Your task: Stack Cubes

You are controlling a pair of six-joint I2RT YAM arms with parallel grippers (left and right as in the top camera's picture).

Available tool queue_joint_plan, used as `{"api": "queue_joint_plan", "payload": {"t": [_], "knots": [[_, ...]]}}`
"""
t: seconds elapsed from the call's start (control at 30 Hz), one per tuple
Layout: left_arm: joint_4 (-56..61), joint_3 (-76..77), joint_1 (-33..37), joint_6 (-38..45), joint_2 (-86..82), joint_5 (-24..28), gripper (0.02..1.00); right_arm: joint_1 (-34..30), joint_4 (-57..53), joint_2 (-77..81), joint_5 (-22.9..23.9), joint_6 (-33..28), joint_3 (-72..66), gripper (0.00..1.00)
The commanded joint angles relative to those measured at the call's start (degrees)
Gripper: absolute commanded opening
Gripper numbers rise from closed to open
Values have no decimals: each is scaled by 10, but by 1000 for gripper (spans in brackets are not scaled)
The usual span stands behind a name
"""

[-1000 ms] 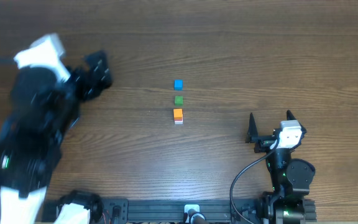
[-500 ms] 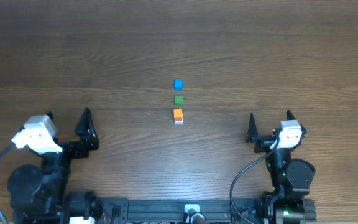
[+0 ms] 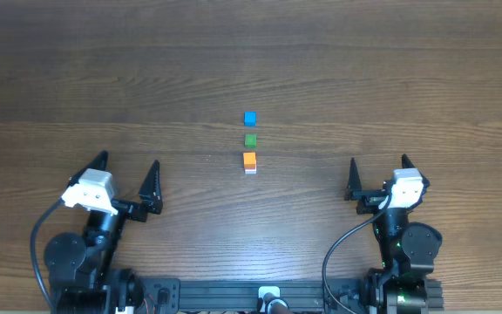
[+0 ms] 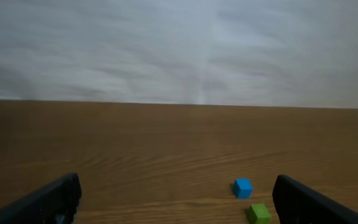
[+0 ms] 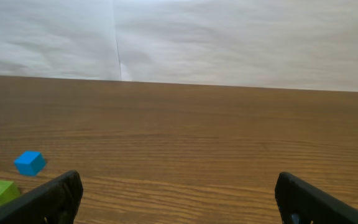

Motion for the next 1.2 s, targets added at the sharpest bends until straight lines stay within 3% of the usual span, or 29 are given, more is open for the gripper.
{"api": "queue_joint_plan", "payload": {"t": [0.03,0.5,1.2], "knots": [[12,-32,-7,11,-18,20,996,3,0,-6,3,4,-4,987],[89,-137,-7,13,-34,20,1000,3,0,-6,3,4,-4,993],[118,-149,-7,13,-34,20,998,3,0,-6,3,4,-4,993]]}}
